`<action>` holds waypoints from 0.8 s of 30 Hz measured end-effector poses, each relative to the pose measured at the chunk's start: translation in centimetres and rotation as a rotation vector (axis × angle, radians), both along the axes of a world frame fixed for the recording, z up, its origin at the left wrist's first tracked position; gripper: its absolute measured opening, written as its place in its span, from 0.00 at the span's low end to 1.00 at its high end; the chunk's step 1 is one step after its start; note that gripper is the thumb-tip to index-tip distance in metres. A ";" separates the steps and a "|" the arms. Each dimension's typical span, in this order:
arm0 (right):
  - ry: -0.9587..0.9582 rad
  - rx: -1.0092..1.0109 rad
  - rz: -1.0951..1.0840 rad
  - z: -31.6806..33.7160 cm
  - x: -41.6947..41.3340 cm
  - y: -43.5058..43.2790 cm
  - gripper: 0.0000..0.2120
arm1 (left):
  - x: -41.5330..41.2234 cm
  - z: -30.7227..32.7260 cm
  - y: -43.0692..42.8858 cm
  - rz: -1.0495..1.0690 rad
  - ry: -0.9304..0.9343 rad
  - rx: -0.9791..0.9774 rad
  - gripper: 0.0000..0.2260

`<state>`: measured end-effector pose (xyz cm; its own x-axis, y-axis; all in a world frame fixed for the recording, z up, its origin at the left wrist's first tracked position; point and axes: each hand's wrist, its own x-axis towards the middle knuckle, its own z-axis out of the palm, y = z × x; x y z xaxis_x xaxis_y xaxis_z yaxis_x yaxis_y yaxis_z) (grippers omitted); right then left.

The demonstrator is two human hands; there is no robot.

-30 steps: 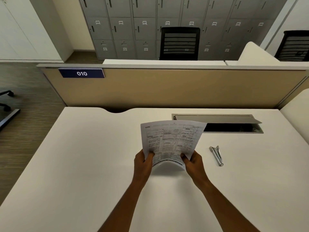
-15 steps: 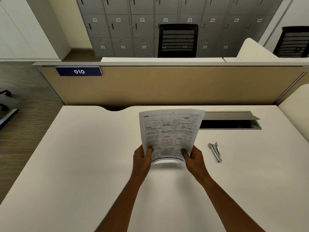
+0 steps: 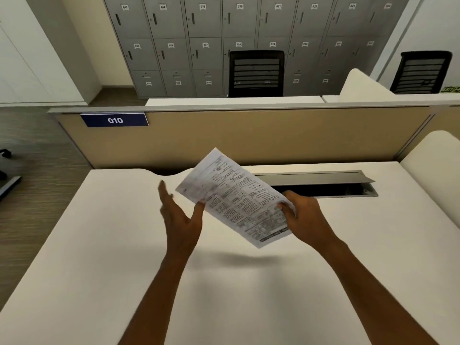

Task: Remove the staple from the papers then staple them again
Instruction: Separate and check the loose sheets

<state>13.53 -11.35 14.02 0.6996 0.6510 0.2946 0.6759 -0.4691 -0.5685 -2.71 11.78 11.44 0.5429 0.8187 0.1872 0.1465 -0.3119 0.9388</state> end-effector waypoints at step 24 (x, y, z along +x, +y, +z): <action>-0.370 -0.562 0.117 4.0 -3.2 0.6 0.16 | 3.5 5.0 -7.3 -0.617 0.588 0.844 0.14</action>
<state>10.32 -10.73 18.00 0.5334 0.8404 0.0961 0.8432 -0.5373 0.0186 0.78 4.45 16.45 0.9829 0.1288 0.1313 0.0940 -0.9654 0.2434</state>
